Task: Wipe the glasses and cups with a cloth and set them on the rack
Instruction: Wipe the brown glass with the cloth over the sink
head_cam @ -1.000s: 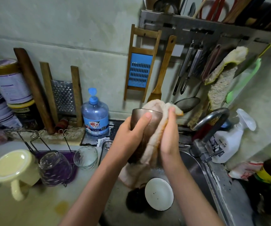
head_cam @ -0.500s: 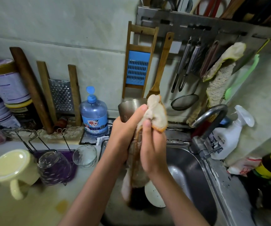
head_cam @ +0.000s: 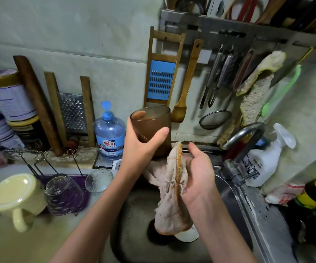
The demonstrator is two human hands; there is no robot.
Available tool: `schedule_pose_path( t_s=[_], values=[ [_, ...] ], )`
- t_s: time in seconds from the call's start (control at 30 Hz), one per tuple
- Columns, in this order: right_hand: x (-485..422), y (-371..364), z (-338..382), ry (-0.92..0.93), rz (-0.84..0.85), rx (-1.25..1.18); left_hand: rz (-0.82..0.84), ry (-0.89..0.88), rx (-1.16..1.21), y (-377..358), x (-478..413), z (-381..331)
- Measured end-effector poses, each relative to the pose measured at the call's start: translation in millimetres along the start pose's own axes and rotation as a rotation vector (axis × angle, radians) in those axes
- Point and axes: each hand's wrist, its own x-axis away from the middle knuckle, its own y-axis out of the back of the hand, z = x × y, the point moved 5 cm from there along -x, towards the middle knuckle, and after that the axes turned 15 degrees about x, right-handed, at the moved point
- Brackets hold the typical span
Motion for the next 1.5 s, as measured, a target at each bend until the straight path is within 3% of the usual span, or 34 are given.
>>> schedule_pose_path(
  t_s=[0.07,0.3,0.5,0.63,0.77,0.93,1.1,1.17,1.27,1.4,1.47,1.5],
  values=[
    [0.8,-3.2,2.5,-0.021,0.094,-0.054,-0.042,-0.008,-0.011,4.8,-0.6,1.0],
    [-20.3,-17.3,-6.7,0.023,0.052,-0.223,-0.055,-0.056,0.012,-12.3,18.4,-2.5],
    [-9.5,-1.9,3.6,-0.022,0.011,0.059,-0.032,-0.135,-0.118,2.3,7.6,-8.4],
    [3.2,0.8,14.7,0.163,0.035,0.063,-0.075,-0.144,-0.116,11.0,5.2,-6.0],
    [11.1,-16.4,35.3,0.503,0.182,0.071,0.073,-0.133,-0.152,-1.1,15.0,-2.1],
    [16.5,-16.0,57.8,0.765,0.179,0.535,0.331,-0.173,-0.228,-10.4,18.7,-13.9],
    [8.0,-16.9,63.1,0.714,0.251,0.888,0.559,-0.194,-0.451,-15.6,21.6,-18.5],
    [12.8,-23.0,54.8,0.749,0.277,0.956,0.615,-0.272,-0.632,-18.7,22.3,-18.9],
    [30.2,-43.5,34.2,0.948,0.289,1.344,0.554,-0.499,-1.005,-25.1,27.7,-25.3],
    [37.1,-46.0,38.2,0.961,0.355,1.314,0.569,-0.266,-0.632,-14.9,31.2,-8.6],
    [36.2,-43.8,41.9,1.016,0.299,1.524,0.516,-0.169,-0.594,-5.2,26.9,-1.9],
    [33.4,-41.0,42.8,1.057,0.254,1.655,0.581,-0.184,-0.575,-8.9,27.6,-3.1]
  ],
)
